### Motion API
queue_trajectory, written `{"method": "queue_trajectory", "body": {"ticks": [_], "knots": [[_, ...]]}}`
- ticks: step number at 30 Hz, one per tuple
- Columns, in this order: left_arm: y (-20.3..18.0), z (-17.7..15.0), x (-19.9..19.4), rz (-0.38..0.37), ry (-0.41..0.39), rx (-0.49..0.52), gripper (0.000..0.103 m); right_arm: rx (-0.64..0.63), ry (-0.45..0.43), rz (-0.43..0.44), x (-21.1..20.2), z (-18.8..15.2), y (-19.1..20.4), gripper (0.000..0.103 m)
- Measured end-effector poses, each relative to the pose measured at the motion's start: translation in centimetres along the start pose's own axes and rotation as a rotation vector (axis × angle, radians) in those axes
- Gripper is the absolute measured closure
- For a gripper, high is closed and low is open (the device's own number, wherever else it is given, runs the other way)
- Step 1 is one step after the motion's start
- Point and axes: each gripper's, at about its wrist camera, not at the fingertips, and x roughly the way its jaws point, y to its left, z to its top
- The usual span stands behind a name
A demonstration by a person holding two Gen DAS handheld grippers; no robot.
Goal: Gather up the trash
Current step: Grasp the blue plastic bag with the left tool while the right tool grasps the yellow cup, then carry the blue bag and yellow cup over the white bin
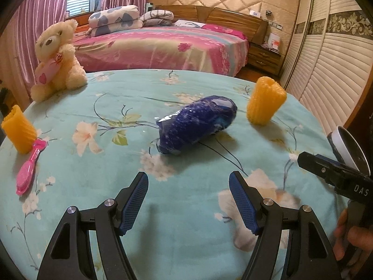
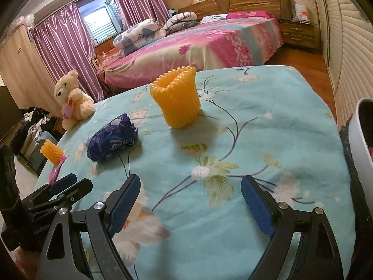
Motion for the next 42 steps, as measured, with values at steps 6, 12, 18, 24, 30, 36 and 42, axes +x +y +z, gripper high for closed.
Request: {"method": "queue_trajectory", "body": {"ticks": [6, 12, 18, 24, 30, 36, 42], "knots": [[0.8, 1.3, 1.5, -0.019, 0.02, -0.005, 0.032, -0.003, 0.015, 0.002, 1.3, 0.9, 0.3, 0.014], [1.6, 2.9, 3.1, -0.025, 0.028, -0.007, 0.032, -0.004, 0.037, 0.009, 3.2, 2.3, 0.4, 0.014], [1.9, 4.2, 4.9, -0.035, 0.049, -0.002, 0.032, -0.018, 0.044, 0.004, 4.8, 3.7, 0.8, 0.014], [1.4, 5.1, 6.4, -0.007, 0.034, 0.029, 0.033, -0.035, 0.037, -0.009, 6.1, 5.0, 1.1, 0.014], [0.7, 5.2, 7.9, -0.03, 0.068, 0.034, 0.052, -0.039, 0.035, -0.02, 7.2, 5.8, 1.2, 0.019], [0.6, 5.5, 7.8, -0.053, 0.056, 0.041, 0.067, -0.04, 0.019, -0.022, 7.2, 6.0, 1.0, 0.073], [0.7, 5.0, 7.1, -0.077, 0.06, -0.004, 0.069, -0.007, -0.007, -0.003, 4.9, 5.0, -0.3, 0.076]]}}
